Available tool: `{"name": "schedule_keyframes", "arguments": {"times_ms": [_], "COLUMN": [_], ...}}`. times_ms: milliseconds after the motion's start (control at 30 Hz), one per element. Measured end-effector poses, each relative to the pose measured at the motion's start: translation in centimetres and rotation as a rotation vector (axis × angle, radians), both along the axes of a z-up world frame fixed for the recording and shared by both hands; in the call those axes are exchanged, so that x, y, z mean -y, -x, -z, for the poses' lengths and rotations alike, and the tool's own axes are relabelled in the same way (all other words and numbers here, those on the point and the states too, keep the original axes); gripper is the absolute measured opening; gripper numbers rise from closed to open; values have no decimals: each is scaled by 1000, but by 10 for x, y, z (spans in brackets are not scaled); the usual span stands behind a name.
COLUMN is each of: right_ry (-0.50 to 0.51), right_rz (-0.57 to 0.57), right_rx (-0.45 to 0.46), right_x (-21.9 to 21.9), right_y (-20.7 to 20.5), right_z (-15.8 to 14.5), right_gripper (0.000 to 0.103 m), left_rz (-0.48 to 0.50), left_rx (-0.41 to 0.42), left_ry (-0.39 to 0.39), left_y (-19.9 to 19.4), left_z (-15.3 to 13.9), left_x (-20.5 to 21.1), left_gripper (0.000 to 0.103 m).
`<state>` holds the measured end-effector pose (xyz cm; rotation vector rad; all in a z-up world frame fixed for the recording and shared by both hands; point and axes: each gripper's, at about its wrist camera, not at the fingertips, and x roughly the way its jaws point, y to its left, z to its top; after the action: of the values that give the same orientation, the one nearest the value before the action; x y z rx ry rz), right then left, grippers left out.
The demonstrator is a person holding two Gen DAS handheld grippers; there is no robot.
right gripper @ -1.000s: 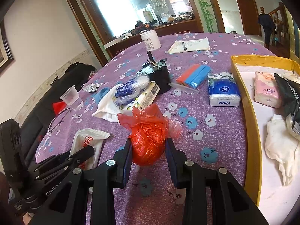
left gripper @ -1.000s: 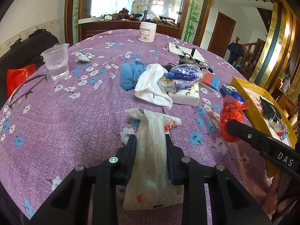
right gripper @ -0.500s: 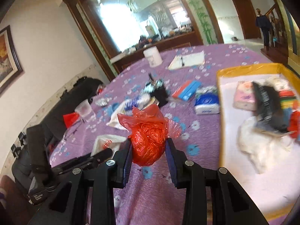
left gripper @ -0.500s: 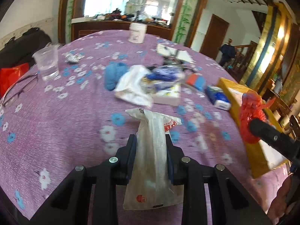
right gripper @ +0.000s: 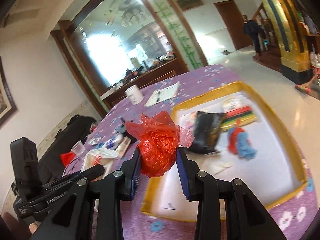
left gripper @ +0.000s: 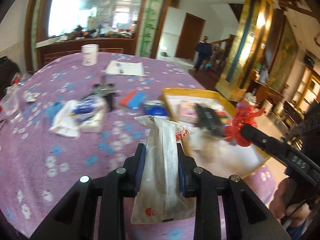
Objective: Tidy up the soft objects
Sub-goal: 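Carry both bags over the tray and open both tools to release them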
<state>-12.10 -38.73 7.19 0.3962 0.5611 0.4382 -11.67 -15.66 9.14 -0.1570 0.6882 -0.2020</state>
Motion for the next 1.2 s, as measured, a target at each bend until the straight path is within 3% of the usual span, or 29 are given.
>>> {"name": "schedule_keyframes", "arguments": {"times_ms": [267,467,633,833,933,1100,1200], "right_ry": [-10,29,122,282,314,337,336], "right_rz": [101,108,106,92,80,79,85], "right_rx": [-59,-117,-107,-107,-112,-121,-117], "right_x": [50,57,47,31,28,25,25], "right_y": [-4,-10,-10,-9,-10,-11,-9], "right_z": [15,33,34,37,38,38,35], "right_gripper": [37,37,38,40,42,44,50], "left_rz": [95,81,102,134,134,130,119], "left_rx": [-24,-60,-91,-70,-53,-49,-51], "left_ry": [51,50,50,-21,-50,-60,-35], "left_y": [-28,-53,-59,-51,-49,-49,-49], "left_z": [3,25,40,47,48,50,49], "left_x": [62,88,98,113,116,112,104], "left_gripper": [28,28,28,28,29,36,48]}}
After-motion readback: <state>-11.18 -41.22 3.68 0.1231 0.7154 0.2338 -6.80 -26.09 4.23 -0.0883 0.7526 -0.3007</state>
